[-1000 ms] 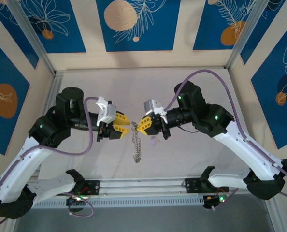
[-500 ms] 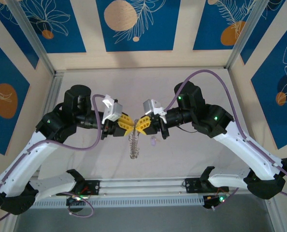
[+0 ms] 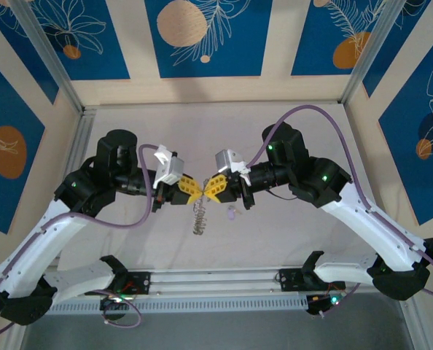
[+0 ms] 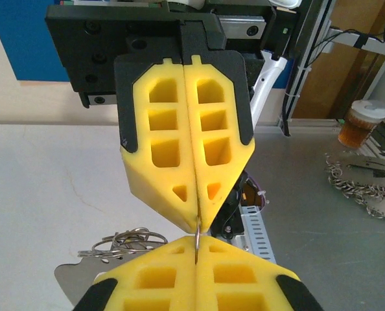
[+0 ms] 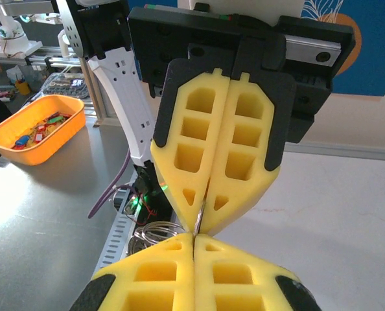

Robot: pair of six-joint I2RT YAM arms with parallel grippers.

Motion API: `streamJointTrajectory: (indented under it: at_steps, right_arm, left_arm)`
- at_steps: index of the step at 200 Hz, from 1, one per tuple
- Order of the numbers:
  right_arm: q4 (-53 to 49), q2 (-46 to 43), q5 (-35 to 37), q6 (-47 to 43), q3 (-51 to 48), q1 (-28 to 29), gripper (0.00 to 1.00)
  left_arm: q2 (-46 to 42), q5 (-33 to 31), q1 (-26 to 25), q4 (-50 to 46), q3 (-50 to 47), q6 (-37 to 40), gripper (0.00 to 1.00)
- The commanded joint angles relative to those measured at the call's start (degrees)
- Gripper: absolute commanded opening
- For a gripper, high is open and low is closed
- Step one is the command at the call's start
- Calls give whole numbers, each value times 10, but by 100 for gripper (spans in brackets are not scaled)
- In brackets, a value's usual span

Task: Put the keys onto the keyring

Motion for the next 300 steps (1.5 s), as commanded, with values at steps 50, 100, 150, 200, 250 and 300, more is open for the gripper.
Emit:
streamJointTrajectory:
  at_steps: [50, 100, 150, 200, 250, 300]
  right_arm:
    - [57, -93, 52, 82, -114, -19, 56]
    - [61, -158, 160, 251, -263, -156, 62]
    - [71, -64, 217, 361, -340, -201, 55]
    - [123, 80, 248, 355, -360, -179, 63]
    - [121, 225, 289, 301, -282, -143, 60]
    - [98, 285, 304, 275, -243, -119, 51]
  left_arm:
    - [-32, -19, -7, 49, -36, 4, 0]
    - [-48, -17, -5, 79, -72, -14, 0]
    - [-90, -53, 3, 119, -137, -67, 0]
    - [-136, -67, 12, 209, -229, -136, 0]
    - [-164, -54, 38, 224, -274, -160, 0]
    - [-196, 8, 102, 277, -317, -214, 0]
